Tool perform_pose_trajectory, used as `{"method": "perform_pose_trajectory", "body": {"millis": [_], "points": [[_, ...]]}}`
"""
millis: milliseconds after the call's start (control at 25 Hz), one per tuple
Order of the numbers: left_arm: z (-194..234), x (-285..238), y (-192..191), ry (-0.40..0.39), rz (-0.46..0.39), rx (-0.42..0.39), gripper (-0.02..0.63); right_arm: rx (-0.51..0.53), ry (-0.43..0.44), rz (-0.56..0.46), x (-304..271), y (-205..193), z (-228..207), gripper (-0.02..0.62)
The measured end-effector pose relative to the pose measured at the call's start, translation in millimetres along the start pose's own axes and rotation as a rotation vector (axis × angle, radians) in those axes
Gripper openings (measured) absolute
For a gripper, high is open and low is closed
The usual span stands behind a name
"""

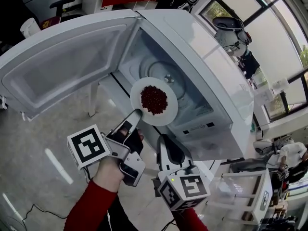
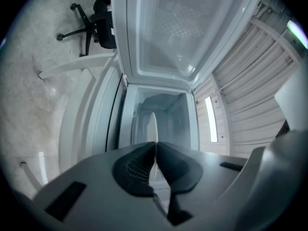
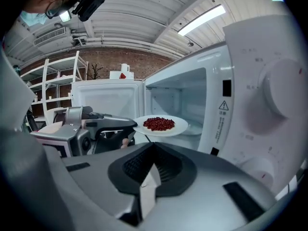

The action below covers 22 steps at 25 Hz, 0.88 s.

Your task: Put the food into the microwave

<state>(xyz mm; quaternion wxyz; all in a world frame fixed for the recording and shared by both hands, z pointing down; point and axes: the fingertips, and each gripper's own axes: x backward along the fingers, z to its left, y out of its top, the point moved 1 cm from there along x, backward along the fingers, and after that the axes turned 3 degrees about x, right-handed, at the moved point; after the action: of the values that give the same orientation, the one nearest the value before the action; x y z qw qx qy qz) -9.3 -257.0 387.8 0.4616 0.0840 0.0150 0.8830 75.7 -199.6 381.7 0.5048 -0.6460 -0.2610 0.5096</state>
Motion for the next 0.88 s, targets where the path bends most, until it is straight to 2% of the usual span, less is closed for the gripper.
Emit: {"method": "perform_pose_trajectory", "body": {"millis": [560,880], "points": [[-10.2,-65.7,16.8,0.057,0.032,-0.084,0.020,0.056,-0.024,0.021,-36.1,31.0,-20.8,0.014],[1.0,-95.6,24.5,0.106,0.057,-0.116,0.020,0.049,-0.023,0.037,-50.7,37.3,-26.9,0.014]]}}
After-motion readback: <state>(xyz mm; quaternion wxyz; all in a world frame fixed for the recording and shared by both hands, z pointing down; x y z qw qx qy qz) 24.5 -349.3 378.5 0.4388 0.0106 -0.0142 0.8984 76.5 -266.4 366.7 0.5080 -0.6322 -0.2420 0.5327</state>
